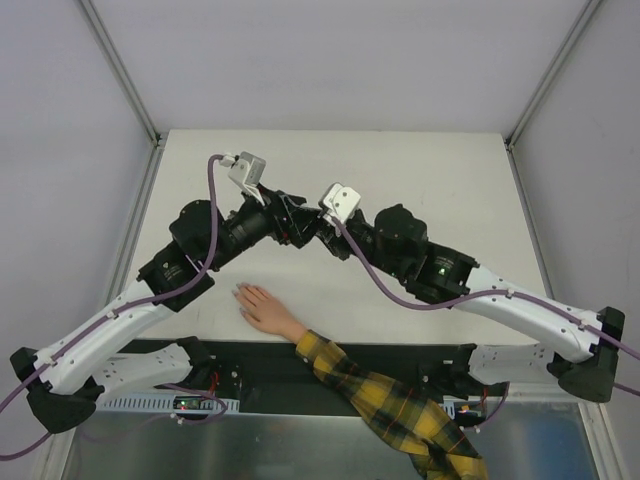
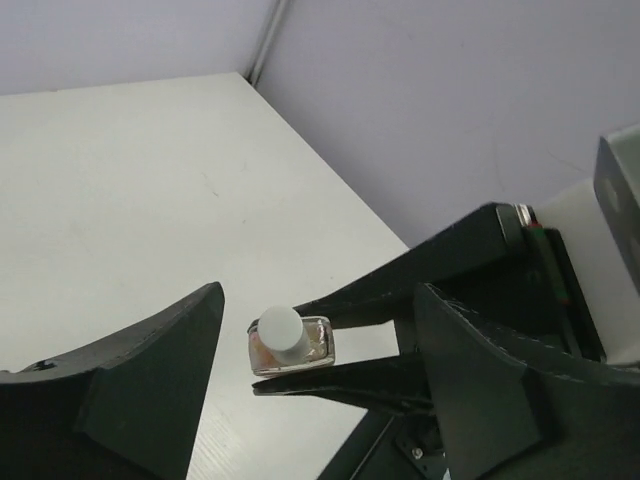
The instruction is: Paint the nails
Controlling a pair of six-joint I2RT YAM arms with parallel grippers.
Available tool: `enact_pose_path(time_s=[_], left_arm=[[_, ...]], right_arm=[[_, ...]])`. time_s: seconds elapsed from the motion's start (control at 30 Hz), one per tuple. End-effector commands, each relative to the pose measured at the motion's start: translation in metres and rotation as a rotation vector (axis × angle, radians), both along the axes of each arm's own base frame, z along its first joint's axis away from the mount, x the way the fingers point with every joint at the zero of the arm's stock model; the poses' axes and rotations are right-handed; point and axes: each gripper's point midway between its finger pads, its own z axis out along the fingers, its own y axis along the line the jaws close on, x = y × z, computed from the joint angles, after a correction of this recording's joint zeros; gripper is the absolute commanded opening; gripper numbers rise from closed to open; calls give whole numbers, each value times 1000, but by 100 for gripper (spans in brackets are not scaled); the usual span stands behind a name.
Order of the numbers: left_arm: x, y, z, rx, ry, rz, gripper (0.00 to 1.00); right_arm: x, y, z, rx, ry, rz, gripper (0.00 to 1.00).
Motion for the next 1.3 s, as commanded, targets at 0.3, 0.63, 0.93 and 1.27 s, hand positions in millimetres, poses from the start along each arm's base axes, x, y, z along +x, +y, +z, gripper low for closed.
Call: enact_pose_path(time_s=[0.3,0.63,0.93,1.27], left_arm=[[-75,5,49,-148,-170,-349,82],[-83,-9,69,-232,-224,-481,59],[-85,-8,73,-250,-244,-481,42],[-55,-13,60,-147,-180,-361,0]], right_arm=[[-93,-21,69,276,311,719,1],[-107,-21,82,313,333,826,0],[-98,-19,78,329,369,783,0],[-29,-22,65,289,184,176,0]])
